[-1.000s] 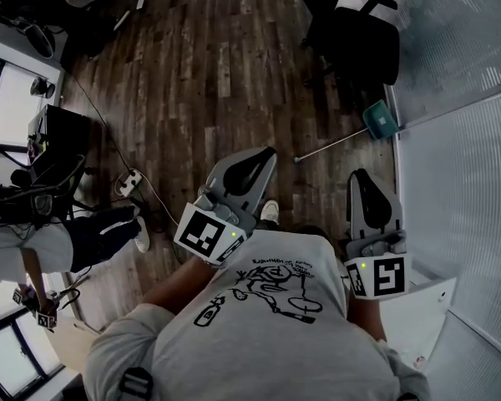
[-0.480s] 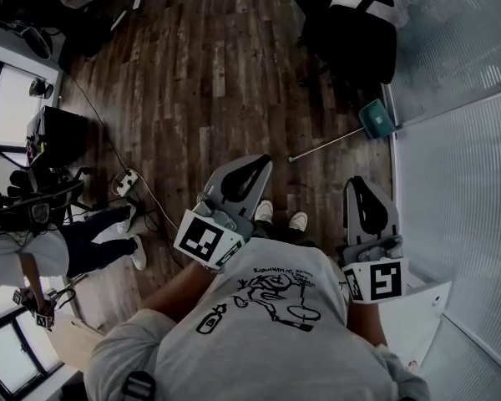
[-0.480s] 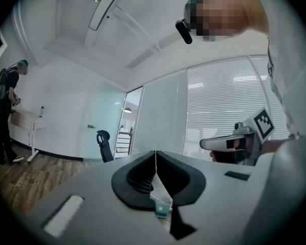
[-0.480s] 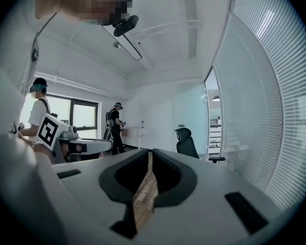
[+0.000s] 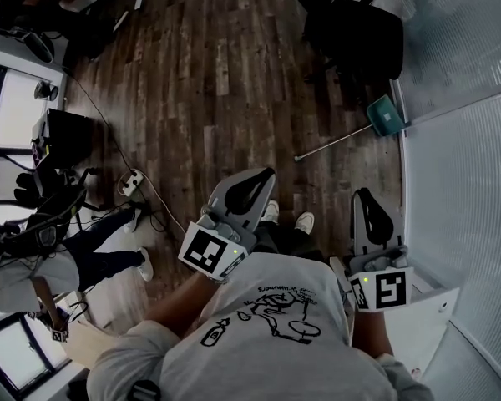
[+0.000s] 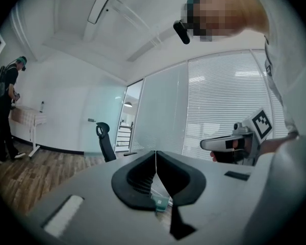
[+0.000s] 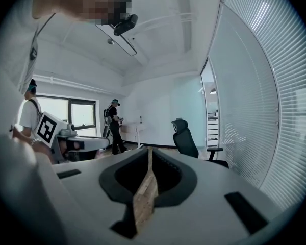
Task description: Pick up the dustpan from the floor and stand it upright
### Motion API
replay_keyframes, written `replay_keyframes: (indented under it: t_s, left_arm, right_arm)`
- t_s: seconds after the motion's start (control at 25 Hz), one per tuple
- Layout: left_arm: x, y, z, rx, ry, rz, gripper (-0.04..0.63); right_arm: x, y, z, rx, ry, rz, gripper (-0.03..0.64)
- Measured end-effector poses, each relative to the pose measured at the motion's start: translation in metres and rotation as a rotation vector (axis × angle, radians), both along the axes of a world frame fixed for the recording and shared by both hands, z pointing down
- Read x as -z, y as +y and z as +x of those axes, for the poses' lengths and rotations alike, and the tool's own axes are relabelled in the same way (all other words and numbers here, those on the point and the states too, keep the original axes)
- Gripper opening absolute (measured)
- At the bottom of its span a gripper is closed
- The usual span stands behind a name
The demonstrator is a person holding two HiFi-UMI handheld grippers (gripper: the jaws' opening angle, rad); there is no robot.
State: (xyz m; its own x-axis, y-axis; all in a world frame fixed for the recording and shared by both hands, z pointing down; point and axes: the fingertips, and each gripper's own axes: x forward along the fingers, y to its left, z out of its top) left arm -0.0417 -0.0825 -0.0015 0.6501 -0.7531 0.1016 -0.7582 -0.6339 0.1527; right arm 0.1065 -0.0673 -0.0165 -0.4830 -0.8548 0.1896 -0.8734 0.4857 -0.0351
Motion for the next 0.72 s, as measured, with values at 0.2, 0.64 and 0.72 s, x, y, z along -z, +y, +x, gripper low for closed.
replay_keyframes:
  t_s: [0.2,0.64,0.72]
  left_arm:
    - [-0.022,-0.005,0.007,-0.022,-0.013,-0.017,0.005]
    - [-0.107,-0.025,0.015,-0.028,-0.028,-0.075,0.005]
    - [-0.126,-0.033,0.013,-0.030,-0.035,-0.082,0.005]
  right_arm:
    - [-0.024,-0.002,0.005,-0.003,0.005,-0.022,0.023]
    - [-0.109,-0.018,0.013,-0.005,0.017,-0.069,0.023]
    - [-0.129,-0.024,0.012,-0.003,0.028,-0.073,0.023]
